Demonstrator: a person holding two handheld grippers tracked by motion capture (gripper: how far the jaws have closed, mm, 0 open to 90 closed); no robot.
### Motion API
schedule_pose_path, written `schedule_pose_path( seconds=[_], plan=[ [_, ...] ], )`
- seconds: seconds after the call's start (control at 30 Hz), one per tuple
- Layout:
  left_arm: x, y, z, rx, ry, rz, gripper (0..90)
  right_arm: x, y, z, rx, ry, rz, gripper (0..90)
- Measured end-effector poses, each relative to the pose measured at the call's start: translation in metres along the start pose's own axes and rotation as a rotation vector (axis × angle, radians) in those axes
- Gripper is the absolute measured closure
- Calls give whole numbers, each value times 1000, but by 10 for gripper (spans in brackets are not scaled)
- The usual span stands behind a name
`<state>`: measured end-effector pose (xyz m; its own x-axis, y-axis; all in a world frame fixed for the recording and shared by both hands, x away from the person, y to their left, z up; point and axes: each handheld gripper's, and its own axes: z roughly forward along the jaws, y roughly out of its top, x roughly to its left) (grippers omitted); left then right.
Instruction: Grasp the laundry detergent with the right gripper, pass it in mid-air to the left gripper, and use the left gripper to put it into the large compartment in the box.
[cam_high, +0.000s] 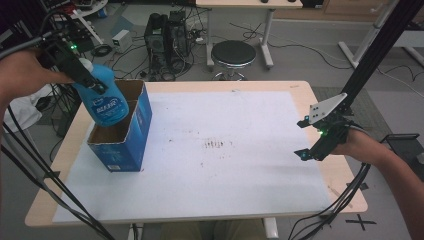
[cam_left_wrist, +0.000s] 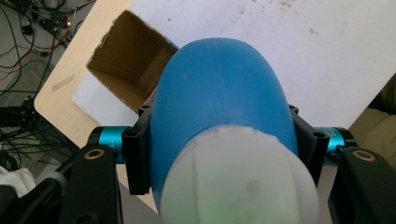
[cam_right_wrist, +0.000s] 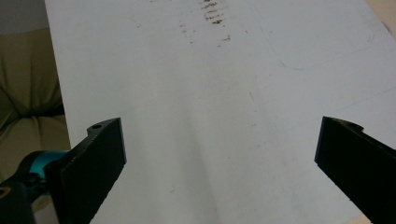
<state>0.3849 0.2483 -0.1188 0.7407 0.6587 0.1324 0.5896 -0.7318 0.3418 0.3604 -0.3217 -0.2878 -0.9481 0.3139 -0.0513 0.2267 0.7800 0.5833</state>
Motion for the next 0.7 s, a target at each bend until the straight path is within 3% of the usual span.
schedule_pose_path(
  seconds=[0.13,0.2,0.23,0.4,0.43,0.47,0.7],
  plan=[
    [4,-4,14,7,-11,-1,378,0,0,-1,9,-5,7,10],
    [8,-6,20,46,-20,34,378,0,-1,-1,9,-12,14,10],
    [6,-8,26,16,-23,-1,378,1,-1,-2,15,-9,24,10],
    [7,-14,49,7,-29,-20,378,0,-3,0,1,-9,23,10],
    [9,-16,54,24,-32,-7,378,1,-3,0,3,-12,31,10],
    [13,-16,56,77,-34,54,378,1,-3,1,4,-7,31,10],
    [13,-27,88,103,-40,84,377,1,-4,9,5,-4,35,10]
  ],
)
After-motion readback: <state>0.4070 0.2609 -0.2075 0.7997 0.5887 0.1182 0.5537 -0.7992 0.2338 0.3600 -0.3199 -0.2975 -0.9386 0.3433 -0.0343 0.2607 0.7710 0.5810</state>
